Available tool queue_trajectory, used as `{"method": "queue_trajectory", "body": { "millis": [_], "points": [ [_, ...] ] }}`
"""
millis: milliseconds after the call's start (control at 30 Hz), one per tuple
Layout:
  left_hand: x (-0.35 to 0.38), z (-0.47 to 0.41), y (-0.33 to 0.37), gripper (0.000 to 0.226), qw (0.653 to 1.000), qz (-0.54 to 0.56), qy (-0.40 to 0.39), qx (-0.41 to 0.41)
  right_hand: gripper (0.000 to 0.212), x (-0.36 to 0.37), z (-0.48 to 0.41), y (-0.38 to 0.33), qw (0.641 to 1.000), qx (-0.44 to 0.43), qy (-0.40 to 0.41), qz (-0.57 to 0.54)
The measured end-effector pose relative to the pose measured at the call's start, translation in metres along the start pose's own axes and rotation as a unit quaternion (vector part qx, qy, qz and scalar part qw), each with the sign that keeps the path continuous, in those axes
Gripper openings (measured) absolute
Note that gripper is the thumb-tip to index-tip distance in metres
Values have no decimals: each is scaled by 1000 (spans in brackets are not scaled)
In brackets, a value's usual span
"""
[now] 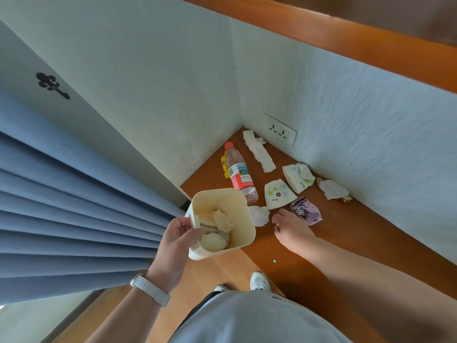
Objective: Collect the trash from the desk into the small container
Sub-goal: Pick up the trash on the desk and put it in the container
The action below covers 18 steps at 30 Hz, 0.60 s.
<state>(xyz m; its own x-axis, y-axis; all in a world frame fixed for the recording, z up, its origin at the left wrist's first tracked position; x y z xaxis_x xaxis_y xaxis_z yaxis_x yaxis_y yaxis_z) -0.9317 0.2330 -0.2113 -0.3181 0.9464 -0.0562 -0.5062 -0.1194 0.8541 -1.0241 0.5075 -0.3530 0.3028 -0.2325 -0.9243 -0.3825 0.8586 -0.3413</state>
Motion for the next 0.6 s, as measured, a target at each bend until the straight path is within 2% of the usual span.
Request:
{"method": "queue_trajectory", "body": {
  "millis": [133,233,333,400,500,600],
  "points": [
    [0,-2,2,40,1000,1,3,4,17,-22,-2,-14,996,28,13,-81],
    [1,-2,3,43,1000,4,5,8,18,-57,-2,-35,984,51,66,-160],
    [4,-1,5,45,1000,24,6,18,16,-96,-2,-63,968,-19,155,-196],
    [5,-1,6,45,999,27,-1,17,17,-116,-6,-85,960,-84,186,-191],
    [8,2,11,44,999,30,-27,18,16,-130,-18,-114,956,-147,189,-170],
    [8,5,15,44,998,37,-45,21,18,-130,-28,-129,961,-155,167,-157]
  ]
}}
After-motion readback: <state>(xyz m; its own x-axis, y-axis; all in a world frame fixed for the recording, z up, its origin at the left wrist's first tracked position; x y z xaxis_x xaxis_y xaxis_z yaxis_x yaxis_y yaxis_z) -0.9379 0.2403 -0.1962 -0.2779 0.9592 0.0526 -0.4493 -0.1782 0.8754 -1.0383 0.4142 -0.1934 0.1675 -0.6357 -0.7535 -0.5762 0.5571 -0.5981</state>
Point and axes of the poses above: each hand's wrist, its own z-axis away from the middle knuckle, its own x-axis out of the palm, y = z × x, the point moved 1 cm from there along -z, towards the middle knuckle, and after that the axes turned 3 degrees about z, right-handed, at the moved point
